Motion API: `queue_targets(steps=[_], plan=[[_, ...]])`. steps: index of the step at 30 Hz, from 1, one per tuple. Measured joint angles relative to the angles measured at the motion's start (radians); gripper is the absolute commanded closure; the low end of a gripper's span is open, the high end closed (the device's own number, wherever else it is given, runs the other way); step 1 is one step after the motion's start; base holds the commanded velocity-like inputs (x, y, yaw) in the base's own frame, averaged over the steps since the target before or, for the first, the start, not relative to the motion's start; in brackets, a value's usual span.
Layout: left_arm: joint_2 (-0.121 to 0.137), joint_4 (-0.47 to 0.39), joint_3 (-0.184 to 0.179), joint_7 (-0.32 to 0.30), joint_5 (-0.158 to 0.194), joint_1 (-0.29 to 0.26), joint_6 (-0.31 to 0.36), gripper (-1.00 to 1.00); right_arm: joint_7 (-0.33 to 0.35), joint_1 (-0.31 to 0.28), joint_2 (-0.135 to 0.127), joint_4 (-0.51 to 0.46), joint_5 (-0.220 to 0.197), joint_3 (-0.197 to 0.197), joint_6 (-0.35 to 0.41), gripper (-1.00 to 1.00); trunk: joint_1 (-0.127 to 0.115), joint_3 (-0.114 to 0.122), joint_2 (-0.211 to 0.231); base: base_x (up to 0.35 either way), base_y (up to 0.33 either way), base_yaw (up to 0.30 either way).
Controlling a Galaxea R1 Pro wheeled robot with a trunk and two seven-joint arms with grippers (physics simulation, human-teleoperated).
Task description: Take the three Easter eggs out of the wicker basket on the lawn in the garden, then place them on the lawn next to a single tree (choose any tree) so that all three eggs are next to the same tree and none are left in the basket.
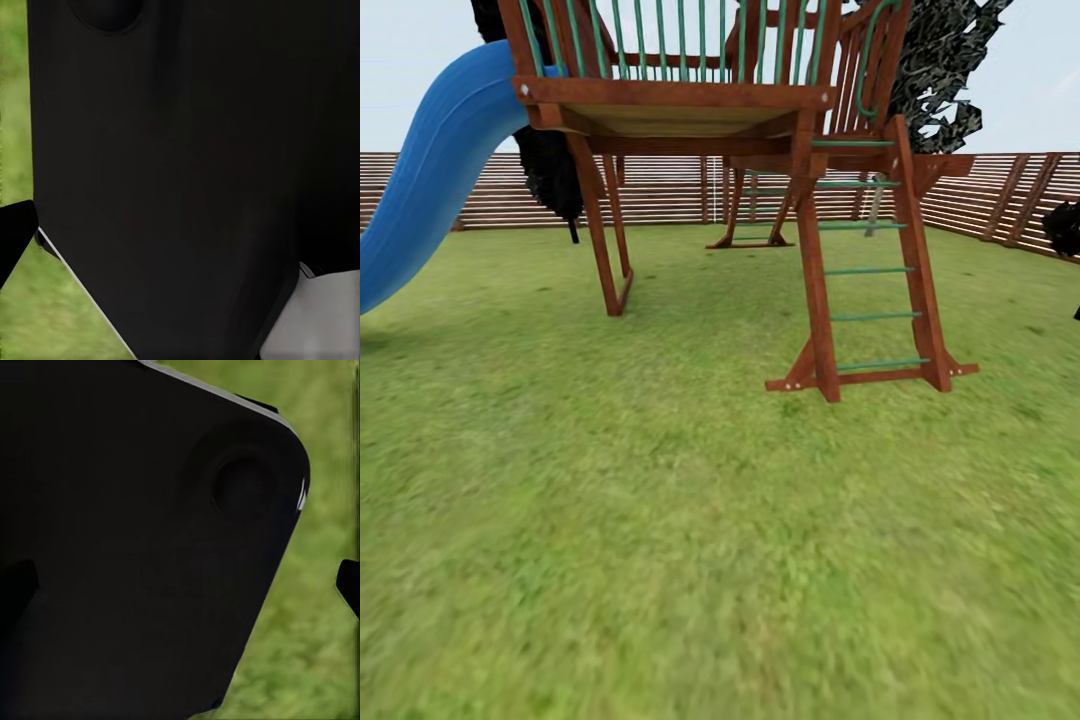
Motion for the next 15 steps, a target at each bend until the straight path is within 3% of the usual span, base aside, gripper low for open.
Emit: queue_targets(steps=[15], plan=[[0.000, 0.000, 0.000, 0.000, 0.000, 0.000, 0.000, -1.00, 0.001, 0.000, -0.004, 0.003, 0.003, 0.000, 0.006, -1.00, 0.000, 0.000, 0.000, 0.329, 0.000, 0.004]])
